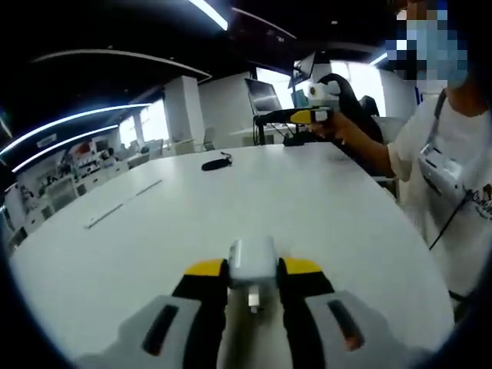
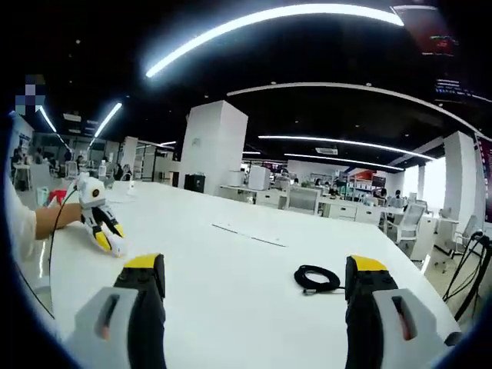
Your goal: Plug the desk Type‑C cable into the charger adapter.
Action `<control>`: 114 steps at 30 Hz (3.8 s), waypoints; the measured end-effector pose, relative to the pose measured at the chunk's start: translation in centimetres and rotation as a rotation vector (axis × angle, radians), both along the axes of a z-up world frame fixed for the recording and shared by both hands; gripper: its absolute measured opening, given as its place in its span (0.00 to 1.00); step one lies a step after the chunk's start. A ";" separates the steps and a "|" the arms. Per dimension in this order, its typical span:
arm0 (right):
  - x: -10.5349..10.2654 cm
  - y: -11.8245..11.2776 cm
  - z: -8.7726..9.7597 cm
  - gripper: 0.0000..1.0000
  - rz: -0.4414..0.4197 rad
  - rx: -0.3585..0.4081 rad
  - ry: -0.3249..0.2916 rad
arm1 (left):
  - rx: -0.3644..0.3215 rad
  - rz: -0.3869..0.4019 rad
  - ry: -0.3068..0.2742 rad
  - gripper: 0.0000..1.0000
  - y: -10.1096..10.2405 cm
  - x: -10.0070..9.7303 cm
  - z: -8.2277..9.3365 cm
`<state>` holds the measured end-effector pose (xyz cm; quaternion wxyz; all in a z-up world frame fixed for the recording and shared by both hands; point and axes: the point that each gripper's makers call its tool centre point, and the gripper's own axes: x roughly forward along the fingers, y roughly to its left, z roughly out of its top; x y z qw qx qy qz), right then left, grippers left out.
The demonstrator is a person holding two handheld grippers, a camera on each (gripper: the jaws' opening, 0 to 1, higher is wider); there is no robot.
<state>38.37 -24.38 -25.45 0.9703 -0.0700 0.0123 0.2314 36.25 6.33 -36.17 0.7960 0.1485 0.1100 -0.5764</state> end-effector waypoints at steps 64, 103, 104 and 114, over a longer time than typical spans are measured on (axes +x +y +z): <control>18.8 -8.1 -11.5 1.00 -0.179 -0.180 0.458 | 0.004 0.000 0.008 0.26 0.0 0.1 -0.4; 19.3 -7.4 -13.6 0.63 -0.132 -0.097 0.518 | 0.025 0.004 -0.001 0.26 0.1 0.1 -0.5; 19.3 -7.4 -13.6 0.63 -0.132 -0.097 0.517 | 0.025 0.003 -0.001 0.26 0.1 0.1 -0.5; 18.6 -7.2 -13.6 0.63 -0.128 -0.098 0.517 | 0.029 0.003 -0.002 0.26 0.1 0.0 -0.6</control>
